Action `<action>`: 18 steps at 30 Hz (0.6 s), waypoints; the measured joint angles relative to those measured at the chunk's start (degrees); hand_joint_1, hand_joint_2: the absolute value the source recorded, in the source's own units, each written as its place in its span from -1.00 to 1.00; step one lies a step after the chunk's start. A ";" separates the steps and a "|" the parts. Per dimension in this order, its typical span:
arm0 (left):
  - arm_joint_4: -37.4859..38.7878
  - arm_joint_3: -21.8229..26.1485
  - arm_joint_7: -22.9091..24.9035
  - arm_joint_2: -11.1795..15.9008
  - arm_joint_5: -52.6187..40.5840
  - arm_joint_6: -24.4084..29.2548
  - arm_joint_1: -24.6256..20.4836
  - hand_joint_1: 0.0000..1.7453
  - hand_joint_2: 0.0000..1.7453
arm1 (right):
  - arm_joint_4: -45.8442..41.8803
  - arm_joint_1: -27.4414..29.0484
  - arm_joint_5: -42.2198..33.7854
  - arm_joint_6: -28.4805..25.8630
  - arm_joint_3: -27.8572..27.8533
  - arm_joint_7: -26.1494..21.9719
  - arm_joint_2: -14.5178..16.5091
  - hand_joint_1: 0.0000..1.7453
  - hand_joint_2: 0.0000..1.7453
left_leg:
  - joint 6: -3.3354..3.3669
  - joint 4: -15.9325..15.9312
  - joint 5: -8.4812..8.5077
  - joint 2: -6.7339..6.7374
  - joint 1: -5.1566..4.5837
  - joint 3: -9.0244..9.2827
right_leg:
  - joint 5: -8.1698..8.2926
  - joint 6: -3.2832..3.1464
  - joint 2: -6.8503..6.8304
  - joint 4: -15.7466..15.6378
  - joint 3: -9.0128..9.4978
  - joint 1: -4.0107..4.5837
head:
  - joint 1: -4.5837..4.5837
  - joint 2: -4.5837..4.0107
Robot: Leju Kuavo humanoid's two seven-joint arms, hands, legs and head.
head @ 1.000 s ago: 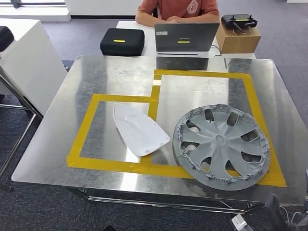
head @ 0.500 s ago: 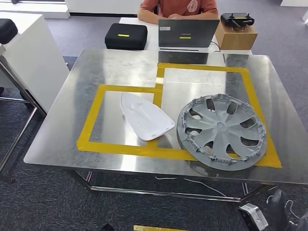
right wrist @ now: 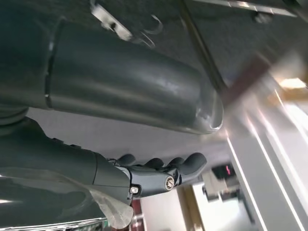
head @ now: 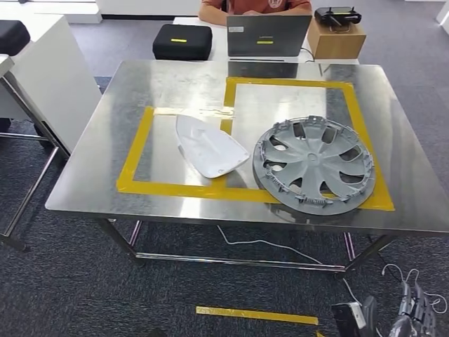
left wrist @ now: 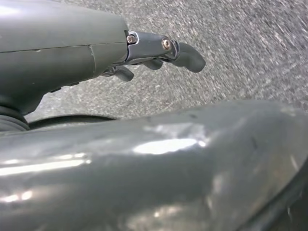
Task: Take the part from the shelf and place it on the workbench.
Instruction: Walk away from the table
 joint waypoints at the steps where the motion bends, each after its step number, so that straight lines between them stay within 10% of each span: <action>1: 0.01 0.14 -0.14 -0.01 -0.11 0.05 0.19 -1.00 -1.00 | 4.88 -1.14 -1.19 -1.05 -1.62 -2.45 0.63 -1.00 -1.00 | -0.41 2.07 -2.49 -0.14 0.14 -0.55 | 0.60 -0.50 -0.11 -0.05 -0.58 -0.07 | -0.01 0.00; 4: 0.02 0.45 -0.52 -0.02 -0.25 0.08 0.49 -1.00 -1.00 | 16.91 -4.18 -2.19 -1.97 -6.25 -7.17 2.46 -1.00 -1.00 | -1.26 12.32 -10.01 -0.27 0.52 -2.33 | 2.32 -0.93 -0.35 0.33 -2.94 0.00 | -0.09 0.00; 6: 0.02 0.64 -0.90 -0.01 -0.28 0.12 0.54 -1.00 -1.00 | 25.51 -7.22 -2.65 -0.99 -9.77 -9.46 3.30 -1.00 -1.00 | -1.42 14.86 -9.11 -0.27 0.70 -1.21 | 3.49 -0.80 -0.39 0.92 -4.70 0.00 | -0.09 0.00; 8: 0.02 0.81 -1.45 0.05 -0.28 0.15 0.52 -1.00 -1.00 | 36.26 -11.17 -3.99 0.08 -14.32 -11.86 3.77 -1.00 -1.00 | -1.29 9.59 -5.77 -0.32 0.76 3.35 | 4.47 -0.51 -0.28 1.82 -6.49 -0.05 | -0.12 0.00; 11: 0.02 0.92 -2.17 0.15 -0.27 0.15 0.44 -1.00 -1.00 | 50.54 -15.87 -6.01 2.33 -20.47 -13.12 3.88 -1.00 -1.00 | -0.61 -1.16 -5.63 -0.58 0.55 9.98 | 5.60 0.31 -0.29 2.95 -8.51 0.05 | -0.09 0.00; 14: 0.03 1.12 -2.43 0.28 -0.25 0.14 0.43 -1.00 -1.00 | 60.75 -19.23 -7.12 4.66 -24.42 -12.24 3.88 -1.00 -1.00 | 0.46 -3.07 -5.65 -0.48 0.43 9.62 | 6.51 1.36 -0.29 3.31 -9.66 -0.02 | -0.07 0.00; 18: 0.04 1.33 -2.47 0.29 -0.21 0.13 0.18 -1.00 -1.00 | 70.63 -22.66 -9.32 8.76 -28.66 -8.82 3.78 -1.00 -1.00 | 2.23 -3.35 -3.32 -0.04 0.36 7.00 | -2.10 2.06 0.06 12.62 -13.29 -0.14 | 0.39 0.00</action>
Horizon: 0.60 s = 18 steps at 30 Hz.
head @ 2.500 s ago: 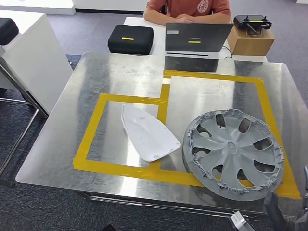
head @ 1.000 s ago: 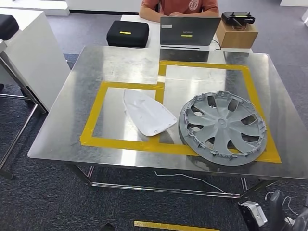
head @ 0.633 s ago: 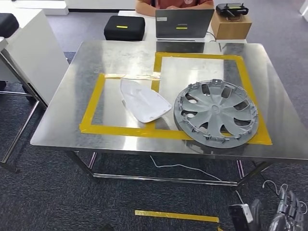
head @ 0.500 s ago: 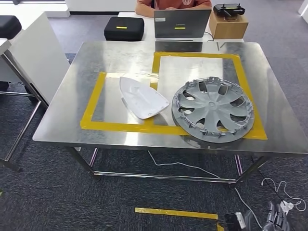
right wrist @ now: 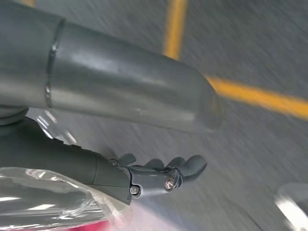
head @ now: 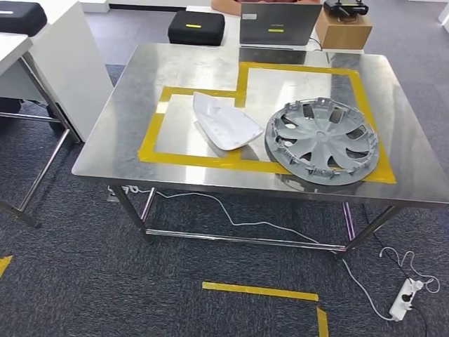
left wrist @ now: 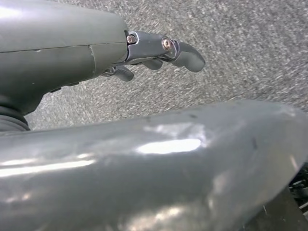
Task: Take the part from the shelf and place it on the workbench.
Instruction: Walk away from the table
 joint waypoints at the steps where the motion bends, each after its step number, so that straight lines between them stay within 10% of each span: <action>1: 0.00 0.09 -0.02 0.02 0.01 -0.02 -0.04 -1.00 -1.00 | 1.71 -0.66 -0.61 0.90 -0.92 1.03 0.00 -1.00 -1.00 | 0.08 0.09 0.64 0.08 -0.14 -0.81 | -1.90 0.08 0.02 3.79 -0.85 -0.03 | 0.03 0.00; 4: 0.00 0.39 -0.10 0.09 0.02 -0.07 -0.19 -1.00 -1.00 | 5.62 -2.34 -2.15 3.78 -3.25 4.74 0.04 -1.00 -1.00 | -0.12 0.64 2.47 0.26 -0.37 -3.61 | 0.03 0.21 0.01 6.36 1.04 -0.20 | 0.01 0.00; 6: 0.00 0.47 -0.13 0.11 0.02 -0.07 -0.30 -1.00 -1.00 | 7.21 -3.18 -2.89 5.13 -4.53 6.53 0.13 -1.00 -1.00 | -0.56 1.30 3.47 0.21 -0.45 -5.24 | 2.42 0.24 0.03 -0.97 7.21 -0.44 | 0.05 0.00; 9: 0.00 0.52 -0.18 0.11 0.07 -0.06 -0.38 -1.00 -1.00 | 8.69 -4.23 -3.49 6.38 -5.98 7.65 0.35 -1.00 -1.00 | -1.35 2.16 5.01 0.25 -0.62 -6.75 | 1.26 -0.29 0.22 -11.06 13.89 -0.36 | 0.00 0.01; 12: 0.03 0.62 -0.22 0.09 0.11 -0.04 -0.29 -1.00 -1.00 | 9.69 -4.47 -3.37 7.21 -6.88 8.44 0.44 -1.00 -1.00 | -2.19 2.65 4.98 0.08 -0.34 -7.76 | 2.13 -1.47 -0.07 -11.77 12.33 -0.27 | 0.10 0.00; 16: 0.11 0.84 -0.26 -0.02 0.29 0.16 -0.05 -1.00 -1.00 | 10.26 -4.59 -3.12 7.51 -7.29 8.84 0.55 -1.00 -1.00 | -3.18 14.45 -5.10 -0.14 0.00 -10.35 | 4.12 -2.77 -0.50 -11.22 10.09 0.03 | -0.26 0.00; 18: 0.11 0.93 -0.28 -0.22 0.46 0.73 -0.04 -1.00 -1.00 | 10.42 -4.67 -2.89 7.62 -7.46 8.97 0.57 -1.00 -1.00 | -3.04 18.75 -6.49 -0.17 -0.02 -10.03 | 5.00 -2.90 -0.57 -10.61 8.47 0.30 | -0.27 0.00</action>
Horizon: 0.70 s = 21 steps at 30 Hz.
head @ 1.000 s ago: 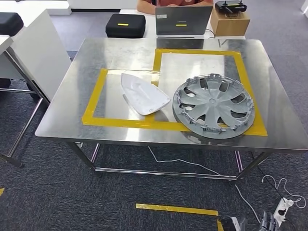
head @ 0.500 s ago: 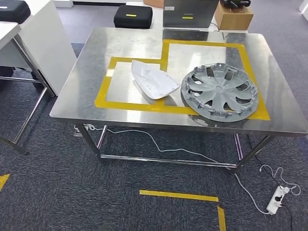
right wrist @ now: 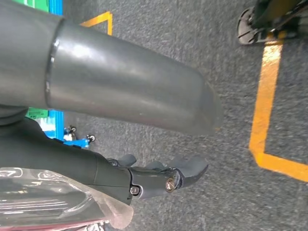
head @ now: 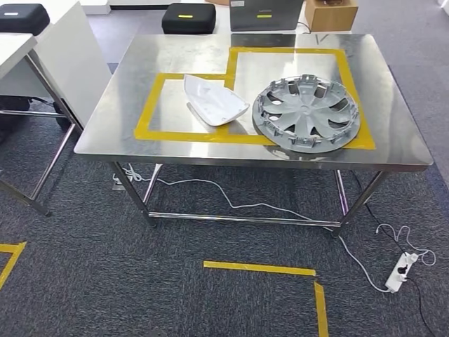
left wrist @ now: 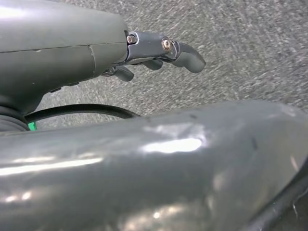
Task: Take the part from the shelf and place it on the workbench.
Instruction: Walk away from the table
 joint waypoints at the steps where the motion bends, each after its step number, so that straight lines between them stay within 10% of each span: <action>1: 0.00 0.04 -0.01 -0.14 0.06 0.25 0.02 -1.00 -1.00 | 0.02 -0.02 0.19 0.13 -0.05 0.08 0.00 -1.00 -1.00 | 0.27 -1.14 1.04 -0.01 -0.09 1.58 | 0.39 -0.05 0.01 0.26 -0.81 0.12 | 0.02 0.00; 4: 0.00 0.10 -0.01 -0.06 0.00 0.27 -0.07 -1.00 -1.00 | 0.11 -0.12 0.74 0.46 -0.12 0.15 0.23 -1.00 -1.00 | 2.16 -12.64 4.92 -0.20 -0.90 9.41 | 1.41 0.09 0.03 0.72 -2.39 0.26 | 0.03 0.01; 7: 0.00 0.25 0.04 0.02 0.09 0.96 -0.18 -1.00 -1.00 | 0.33 -0.38 1.27 0.57 -0.12 0.17 0.56 -1.00 -1.00 | 3.24 -18.41 5.39 -0.29 -1.65 12.12 | 2.71 1.11 -0.12 0.80 -3.28 -0.11 | -0.04 0.01; 10: 0.02 0.40 0.18 -0.57 0.15 2.20 -0.07 -1.00 -1.00 | 0.42 -0.38 1.57 0.68 -0.12 0.29 0.55 -1.00 -1.00 | 3.77 -20.31 7.12 -0.13 -1.23 11.84 | 1.23 1.92 0.13 2.05 -4.68 -0.19 | -0.01 0.01; 13: 0.03 0.43 0.15 -1.33 0.14 2.70 -0.06 -1.00 -1.00 | 0.43 -0.35 1.75 0.97 -0.12 0.40 0.39 -1.00 -1.00 | 3.91 -20.49 8.49 0.07 -0.98 10.08 | -5.64 2.79 0.68 11.65 -8.16 -0.46 | 0.34 0.01; 15: 0.04 0.43 0.15 -1.65 0.14 2.77 -0.02 -1.00 -1.00 | 0.43 -0.34 1.86 1.05 -0.12 0.43 0.30 -1.00 -1.00 | 3.55 -19.58 9.10 0.25 -0.89 8.43 | -6.83 3.41 0.68 16.77 -8.84 -0.83 | 0.36 0.01; 18: 0.03 0.43 0.15 -1.82 0.13 2.85 -0.14 -1.00 -1.00 | 0.43 -0.43 2.08 1.19 -0.12 0.48 0.23 -1.00 -1.00 | 2.77 -17.36 9.76 0.31 -0.53 5.50 | -2.95 4.62 0.71 10.86 -3.24 -1.74 | 0.45 0.02; 21: 0.02 0.43 0.11 -1.79 0.09 2.86 -0.20 -1.00 -1.00 | 0.46 -0.82 2.27 1.42 -0.10 0.48 0.31 -1.00 -1.00 | 1.88 -15.09 10.35 0.09 -0.65 3.37 | -3.59 4.56 1.21 2.61 1.99 -1.93 | 0.51 0.02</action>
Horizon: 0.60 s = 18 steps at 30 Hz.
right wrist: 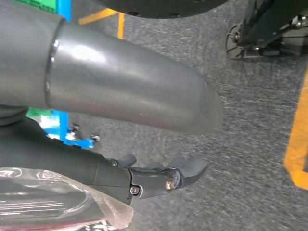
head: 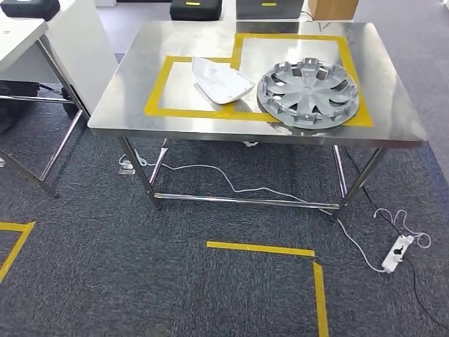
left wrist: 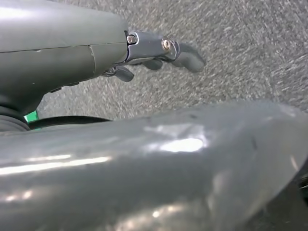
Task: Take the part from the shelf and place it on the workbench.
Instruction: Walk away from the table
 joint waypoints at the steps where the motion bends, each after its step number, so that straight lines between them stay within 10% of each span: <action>1: 0.01 0.01 -0.03 -0.05 -0.01 0.03 0.03 -1.00 -1.00 | 0.02 -0.04 0.02 0.09 0.01 0.03 0.01 -1.00 -1.00 | -0.24 0.27 0.28 -0.05 0.02 -0.24 | -0.10 -0.69 0.08 -0.35 0.03 0.23 | -0.06 0.00; 3: 0.07 0.02 -0.13 -0.18 -0.02 0.13 0.15 -1.00 -1.00 | 0.05 0.01 0.06 0.24 0.00 0.20 -0.03 -1.00 -1.00 | -0.72 0.63 0.27 -0.12 0.35 -0.63 | 0.53 -2.18 -0.25 -0.14 -1.10 0.41 | -0.26 -0.01; 5: 0.15 0.02 -0.24 -0.38 -0.02 0.22 0.30 -1.00 -1.00 | 0.08 0.04 0.09 0.31 -0.02 0.40 -0.11 -1.00 -1.00 | -1.20 3.28 -3.73 -0.19 0.66 -1.59 | 1.75 -3.51 -0.56 -0.19 -2.43 0.56 | -0.49 -0.01; 8: 0.16 0.02 -0.34 -0.60 -0.02 0.33 0.31 -1.00 -1.00 | 0.08 0.07 0.08 0.33 -0.03 0.48 -0.28 -1.00 -1.00 | -1.35 13.41 -12.33 -0.23 0.78 -3.00 | 3.84 -4.16 -0.78 -0.03 -4.56 1.07 | -0.79 0.00; 10: 0.16 0.02 -0.36 -0.63 -0.02 0.36 0.30 -1.00 -1.00 | 0.08 0.10 0.08 0.37 -0.03 0.48 -0.32 -1.00 -1.00 | -1.06 16.52 -12.07 -0.26 0.74 -1.64 | 5.21 -4.22 -0.94 0.13 -6.36 1.38 | -0.80 0.00; 13: 0.16 0.02 -0.41 -0.66 -0.01 0.38 0.21 -1.00 -1.00 | 0.08 0.08 0.14 0.43 -0.03 0.48 -0.37 -1.00 -1.00 | -0.39 7.28 -7.99 -0.30 0.57 6.27 | 7.00 -3.94 -0.94 0.28 -8.53 1.57 | -0.82 0.01; 15: 0.16 0.04 -0.27 -0.75 0.05 0.54 0.00 -1.00 -1.00 | 0.08 0.06 0.27 0.50 -0.03 0.53 -0.38 -1.00 -1.00 | 0.00 -0.85 -8.29 -0.35 0.32 11.33 | 8.24 -3.31 -0.97 0.25 -9.27 1.57 | -0.79 0.00; 18: 0.17 0.31 0.34 -1.28 0.27 1.12 -0.10 -1.00 -1.00 | 0.08 0.08 0.39 0.57 -0.03 0.69 -0.42 -1.00 -1.00 | 0.31 -3.70 -7.79 -0.29 0.04 11.84 | 9.87 -2.32 -1.10 -0.20 -9.73 1.33 | -0.77 -0.01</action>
